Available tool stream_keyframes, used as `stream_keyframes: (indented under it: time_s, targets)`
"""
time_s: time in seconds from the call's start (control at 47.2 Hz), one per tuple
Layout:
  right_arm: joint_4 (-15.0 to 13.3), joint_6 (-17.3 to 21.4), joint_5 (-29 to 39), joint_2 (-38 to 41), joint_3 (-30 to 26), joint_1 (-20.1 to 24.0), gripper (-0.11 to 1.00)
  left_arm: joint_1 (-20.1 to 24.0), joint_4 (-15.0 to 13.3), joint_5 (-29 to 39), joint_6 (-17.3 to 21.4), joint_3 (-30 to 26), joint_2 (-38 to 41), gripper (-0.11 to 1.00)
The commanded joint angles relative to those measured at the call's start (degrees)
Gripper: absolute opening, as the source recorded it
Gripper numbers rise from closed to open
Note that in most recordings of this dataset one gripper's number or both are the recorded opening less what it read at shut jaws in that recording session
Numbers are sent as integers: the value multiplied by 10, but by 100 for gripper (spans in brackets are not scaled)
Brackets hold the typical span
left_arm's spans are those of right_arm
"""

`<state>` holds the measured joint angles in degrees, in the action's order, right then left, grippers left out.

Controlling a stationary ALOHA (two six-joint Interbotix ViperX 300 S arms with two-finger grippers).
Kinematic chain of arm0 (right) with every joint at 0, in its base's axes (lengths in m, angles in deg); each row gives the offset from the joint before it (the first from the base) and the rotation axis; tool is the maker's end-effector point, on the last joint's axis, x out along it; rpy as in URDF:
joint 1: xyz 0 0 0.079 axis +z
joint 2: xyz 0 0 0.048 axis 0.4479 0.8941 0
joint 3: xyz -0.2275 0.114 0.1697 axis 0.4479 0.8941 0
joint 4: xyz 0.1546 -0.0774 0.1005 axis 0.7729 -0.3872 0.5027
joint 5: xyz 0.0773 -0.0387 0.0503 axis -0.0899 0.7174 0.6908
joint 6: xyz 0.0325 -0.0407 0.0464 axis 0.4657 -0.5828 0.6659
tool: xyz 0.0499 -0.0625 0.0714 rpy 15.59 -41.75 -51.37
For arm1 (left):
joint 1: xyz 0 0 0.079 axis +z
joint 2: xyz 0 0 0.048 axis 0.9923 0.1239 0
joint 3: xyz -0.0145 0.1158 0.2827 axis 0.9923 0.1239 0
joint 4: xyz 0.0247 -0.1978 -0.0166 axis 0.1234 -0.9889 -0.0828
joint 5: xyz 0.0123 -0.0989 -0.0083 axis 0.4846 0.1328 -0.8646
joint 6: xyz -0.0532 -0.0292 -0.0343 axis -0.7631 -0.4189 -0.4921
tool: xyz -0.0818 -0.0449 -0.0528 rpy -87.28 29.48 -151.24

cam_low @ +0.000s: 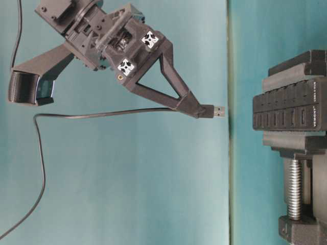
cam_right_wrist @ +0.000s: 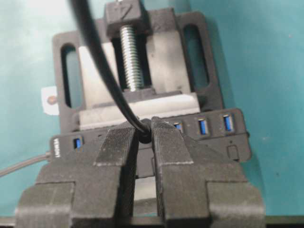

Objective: Insert the USB into the front port of the fixed hub.
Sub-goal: 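Pull the USB plug out of the hub with the right gripper, then carry the plug to the hub's front end port and align it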

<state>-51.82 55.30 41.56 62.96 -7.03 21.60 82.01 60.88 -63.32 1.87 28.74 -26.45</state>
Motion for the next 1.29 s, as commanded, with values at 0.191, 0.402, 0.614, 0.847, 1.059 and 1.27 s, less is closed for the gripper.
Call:
stream_keyframes:
  time_s: [0.191, 0.402, 0.614, 0.847, 1.059, 1.27]
  targets:
    - [1, 12, -3, -18, -18, 13, 5, -1, 2, -3, -1, -9, 2, 0]
    - [1, 21, -3, -18, -18, 25, 5, -1, 1, -3, -1, -8, 2, 0]
    - [1, 27, -3, -17, -18, 38, 5, -1, 1, -3, -1, -7, 2, 0]
    - [1, 32, -5, -10, -18, 49, 5, 0, 1, -3, -2, -8, 2, 0]
    - [1, 32, -5, 0, -19, 54, 5, -1, 1, -3, -3, -8, 2, 0]
    - [1, 31, -10, 19, -29, 58, 5, -1, 1, -3, -3, -7, 2, 0]
